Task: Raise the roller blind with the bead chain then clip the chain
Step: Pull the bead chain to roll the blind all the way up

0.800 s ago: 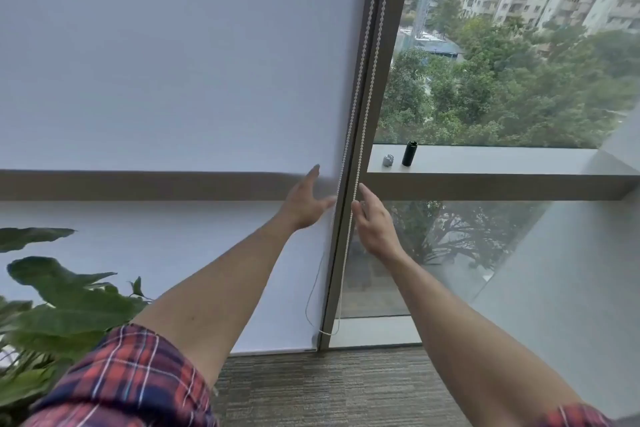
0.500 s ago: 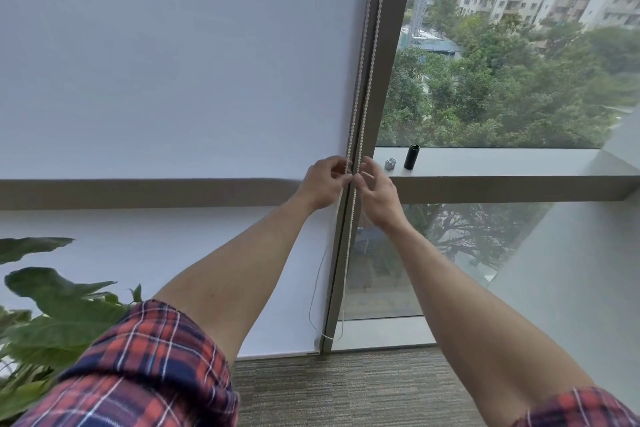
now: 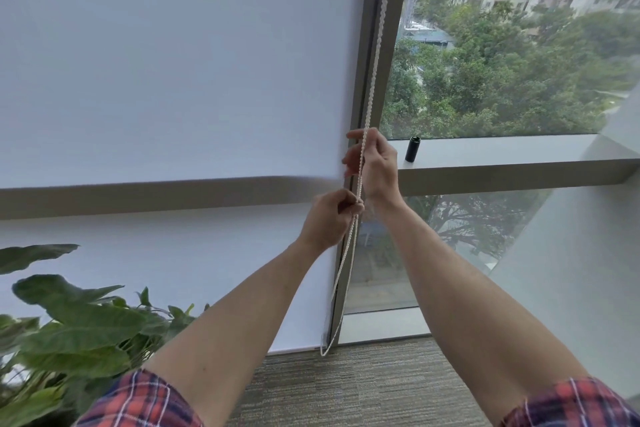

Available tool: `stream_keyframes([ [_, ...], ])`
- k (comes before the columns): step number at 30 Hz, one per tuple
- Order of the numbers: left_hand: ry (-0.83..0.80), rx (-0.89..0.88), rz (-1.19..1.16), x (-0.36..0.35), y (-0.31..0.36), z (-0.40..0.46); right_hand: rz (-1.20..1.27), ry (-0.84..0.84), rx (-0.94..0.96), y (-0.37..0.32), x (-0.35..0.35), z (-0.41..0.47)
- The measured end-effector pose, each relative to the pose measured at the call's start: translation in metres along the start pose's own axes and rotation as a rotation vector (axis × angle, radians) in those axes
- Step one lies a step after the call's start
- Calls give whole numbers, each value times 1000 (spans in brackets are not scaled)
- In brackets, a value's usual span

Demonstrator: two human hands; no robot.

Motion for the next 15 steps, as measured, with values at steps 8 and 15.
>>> stream_keyframes([
  [8, 32, -18, -53, -3, 4, -23, 180, 38, 35, -12, -10, -16],
  [15, 3, -51, -3, 2, 6, -30, 25, 69, 87, -11, -19, -38],
])
Point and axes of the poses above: each hand's wrist, its own z-axis towards the middle knuckle, its own x-axis out of the back of the hand, y = z × x, the point moved 8 cm from there along z, towards the middle knuckle, and after that the axes turned 9 degrees about -x, right-handed, at the moved point
